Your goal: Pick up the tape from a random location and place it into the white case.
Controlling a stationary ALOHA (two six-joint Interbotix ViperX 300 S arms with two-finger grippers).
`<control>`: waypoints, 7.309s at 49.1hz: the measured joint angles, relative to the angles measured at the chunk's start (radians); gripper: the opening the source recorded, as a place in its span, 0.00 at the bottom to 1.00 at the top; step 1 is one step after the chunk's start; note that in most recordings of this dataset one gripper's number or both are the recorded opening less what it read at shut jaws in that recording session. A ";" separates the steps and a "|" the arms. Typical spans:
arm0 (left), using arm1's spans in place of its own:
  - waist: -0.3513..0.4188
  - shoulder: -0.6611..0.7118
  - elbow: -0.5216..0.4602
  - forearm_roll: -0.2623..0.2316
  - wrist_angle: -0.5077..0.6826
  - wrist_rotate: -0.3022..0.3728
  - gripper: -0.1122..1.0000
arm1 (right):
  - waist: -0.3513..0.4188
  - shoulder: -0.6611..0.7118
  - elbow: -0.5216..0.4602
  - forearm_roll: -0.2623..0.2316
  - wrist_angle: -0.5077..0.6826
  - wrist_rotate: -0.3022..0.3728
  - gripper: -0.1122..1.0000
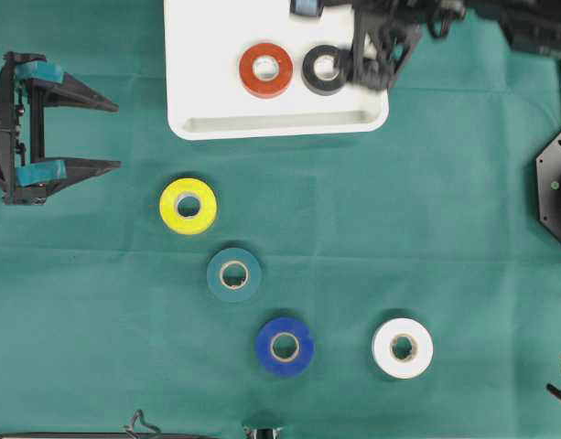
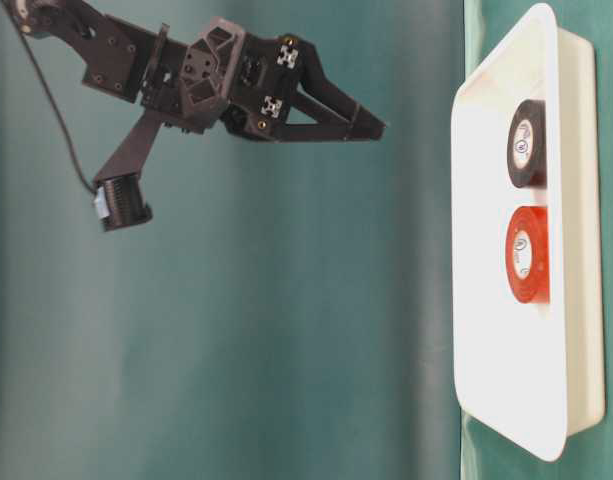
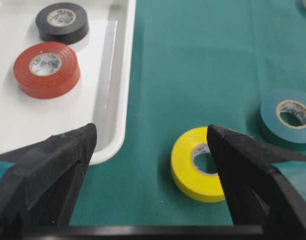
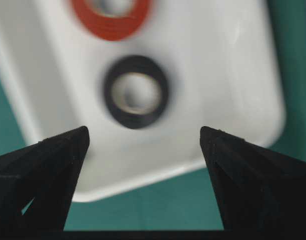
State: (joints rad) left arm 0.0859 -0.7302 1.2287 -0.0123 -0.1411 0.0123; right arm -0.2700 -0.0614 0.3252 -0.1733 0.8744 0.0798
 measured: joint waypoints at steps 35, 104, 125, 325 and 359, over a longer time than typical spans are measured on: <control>0.000 0.000 0.000 0.000 0.011 -0.002 0.97 | 0.253 -0.014 0.021 0.005 -0.061 0.049 0.88; 0.000 0.000 0.000 0.000 0.040 -0.023 0.97 | 0.207 -0.591 0.870 0.025 -0.950 0.155 0.88; -0.054 0.000 0.000 0.002 0.038 -0.023 0.97 | 0.206 -0.591 0.870 0.025 -0.953 0.155 0.88; -0.422 1.034 -1.411 0.011 1.039 0.021 0.94 | 0.206 -0.591 0.821 -0.002 -0.859 0.150 0.88; -0.422 1.034 -1.391 0.012 1.011 0.021 0.94 | 0.206 -0.591 0.816 -0.002 -0.859 0.150 0.88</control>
State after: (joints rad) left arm -0.3359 0.3037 -0.1626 0.0000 0.8698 0.0337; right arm -0.0644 -0.6519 1.1413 -0.1749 0.0153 0.2301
